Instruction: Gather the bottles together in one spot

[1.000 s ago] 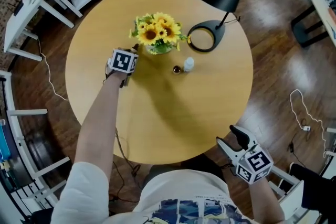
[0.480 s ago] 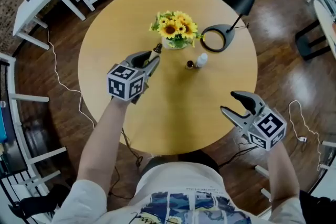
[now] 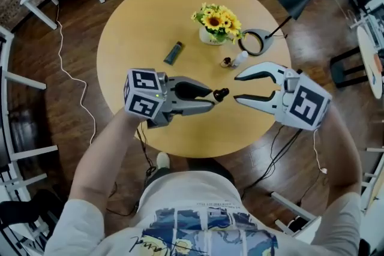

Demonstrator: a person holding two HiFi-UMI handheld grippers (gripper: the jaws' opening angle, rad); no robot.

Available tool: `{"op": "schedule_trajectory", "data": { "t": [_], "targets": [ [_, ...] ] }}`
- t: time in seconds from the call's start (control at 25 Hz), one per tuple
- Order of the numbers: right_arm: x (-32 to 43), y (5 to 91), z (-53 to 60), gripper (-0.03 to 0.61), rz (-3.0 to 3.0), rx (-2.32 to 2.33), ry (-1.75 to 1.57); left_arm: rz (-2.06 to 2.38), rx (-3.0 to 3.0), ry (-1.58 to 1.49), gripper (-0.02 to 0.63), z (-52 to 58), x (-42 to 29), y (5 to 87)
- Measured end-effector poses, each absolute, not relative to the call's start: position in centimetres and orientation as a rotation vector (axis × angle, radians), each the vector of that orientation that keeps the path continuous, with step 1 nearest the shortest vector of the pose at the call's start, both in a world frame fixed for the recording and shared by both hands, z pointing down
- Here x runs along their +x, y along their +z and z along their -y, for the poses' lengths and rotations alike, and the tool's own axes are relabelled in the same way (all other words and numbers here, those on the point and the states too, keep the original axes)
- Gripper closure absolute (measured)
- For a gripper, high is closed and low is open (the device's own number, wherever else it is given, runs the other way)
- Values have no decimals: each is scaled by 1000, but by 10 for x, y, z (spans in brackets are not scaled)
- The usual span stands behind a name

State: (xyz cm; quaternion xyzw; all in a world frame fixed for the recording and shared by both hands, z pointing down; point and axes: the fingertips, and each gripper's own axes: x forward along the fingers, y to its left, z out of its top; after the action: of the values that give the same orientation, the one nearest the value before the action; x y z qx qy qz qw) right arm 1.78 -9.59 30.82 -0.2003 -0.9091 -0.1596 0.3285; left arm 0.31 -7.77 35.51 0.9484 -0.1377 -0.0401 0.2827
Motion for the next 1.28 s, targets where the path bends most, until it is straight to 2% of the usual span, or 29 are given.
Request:
{"op": "schedule_trajectory", "data": {
  "t": [0.16, 0.4, 0.8, 0.92, 1.08, 1.28],
  "targets": [
    [11, 312, 42, 414, 2206, -739, -468, 129, 2539, -184, 479, 36, 5, 339],
    [7, 312, 10, 474, 2100, -856, -538, -85, 2497, -245, 479, 9, 4, 329],
    [5, 324, -4, 483, 2020, -909, -483, -262, 2398, -219, 479, 1, 7, 342],
    [5, 334, 17, 485, 2034, -860, -460, -127, 2389, -232, 477, 21, 3, 351],
    [5, 352, 60, 485, 2042, -746, -395, 271, 2398, -207, 472, 67, -26, 376],
    [9, 389, 123, 485, 1969, -589, -354, 790, 2428, 75, 472, 85, -68, 418]
  ]
}}
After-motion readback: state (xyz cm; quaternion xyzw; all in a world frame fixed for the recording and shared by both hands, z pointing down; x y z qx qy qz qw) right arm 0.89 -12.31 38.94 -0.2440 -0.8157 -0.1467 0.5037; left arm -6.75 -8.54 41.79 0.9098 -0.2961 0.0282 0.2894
